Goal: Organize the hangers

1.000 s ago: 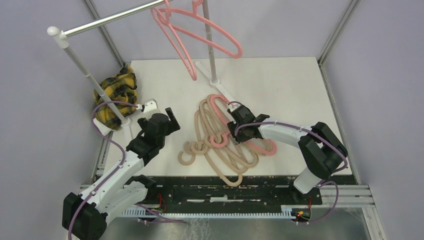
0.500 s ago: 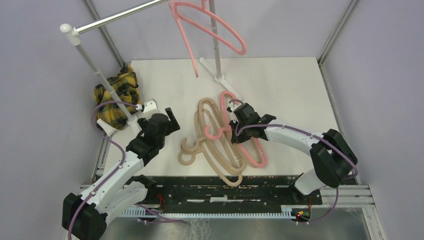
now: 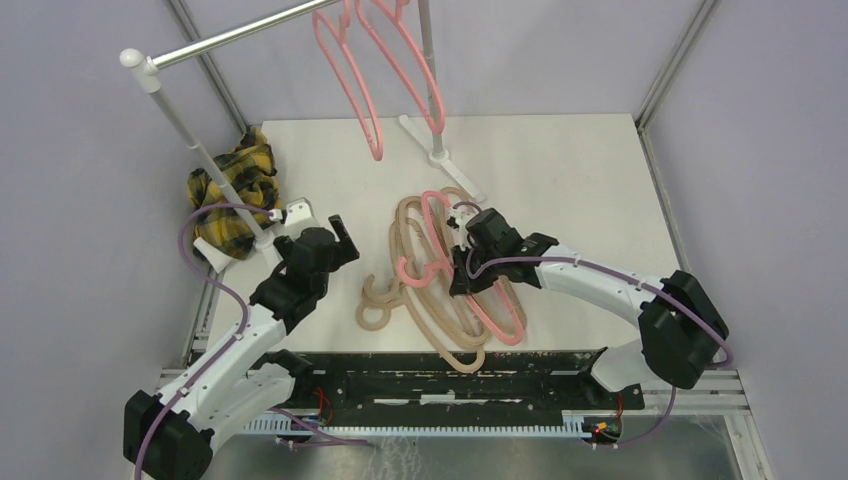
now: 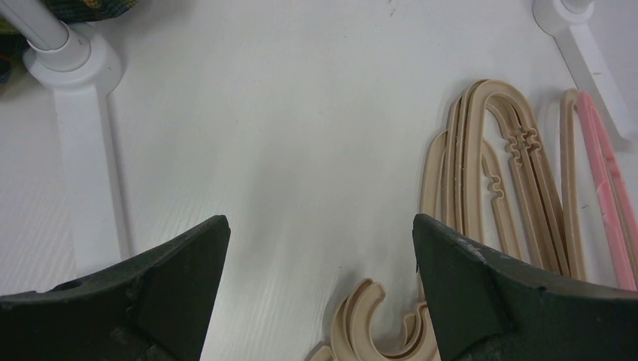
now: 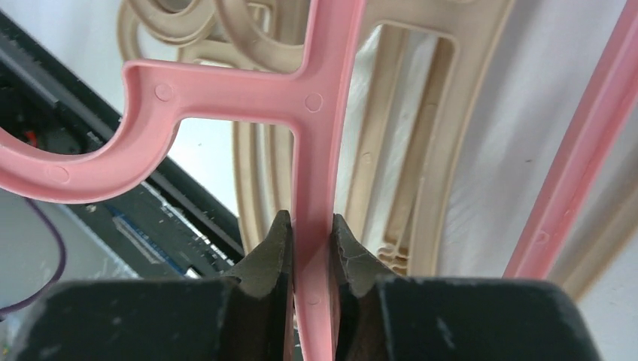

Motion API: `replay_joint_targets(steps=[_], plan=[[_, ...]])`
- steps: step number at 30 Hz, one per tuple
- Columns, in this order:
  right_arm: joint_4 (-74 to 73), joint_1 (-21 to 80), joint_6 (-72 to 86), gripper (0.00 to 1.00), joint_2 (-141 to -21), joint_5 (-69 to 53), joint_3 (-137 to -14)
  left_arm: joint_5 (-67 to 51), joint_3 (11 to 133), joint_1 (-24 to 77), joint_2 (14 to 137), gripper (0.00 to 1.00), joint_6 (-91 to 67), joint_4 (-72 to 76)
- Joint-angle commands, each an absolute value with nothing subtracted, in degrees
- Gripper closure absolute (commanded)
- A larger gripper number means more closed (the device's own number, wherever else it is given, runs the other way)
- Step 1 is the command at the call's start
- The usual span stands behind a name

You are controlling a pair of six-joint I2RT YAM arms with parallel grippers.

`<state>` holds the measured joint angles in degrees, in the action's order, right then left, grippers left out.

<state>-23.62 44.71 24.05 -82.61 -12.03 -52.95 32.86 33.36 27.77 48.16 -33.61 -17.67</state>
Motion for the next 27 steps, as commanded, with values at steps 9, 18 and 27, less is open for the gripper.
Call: replay_joint_targets(steps=[9,18,27], plan=[[-26.7,45.9,31.2,0.99,-71.6,-22.7,-67.6,34.7,32.1,28.0,46.1,0.02,-36.6,-18.9],[-19.3,47.4,38.9,0.99,-80.3,-32.4,-78.9,33.2,31.7,28.0,45.1,0.05,-36.8,-17.4],[-13.7,48.4,45.5,0.99,-87.0,-38.3,-86.0,30.4,30.7,28.0,39.1,0.07,-37.5,-19.1]])
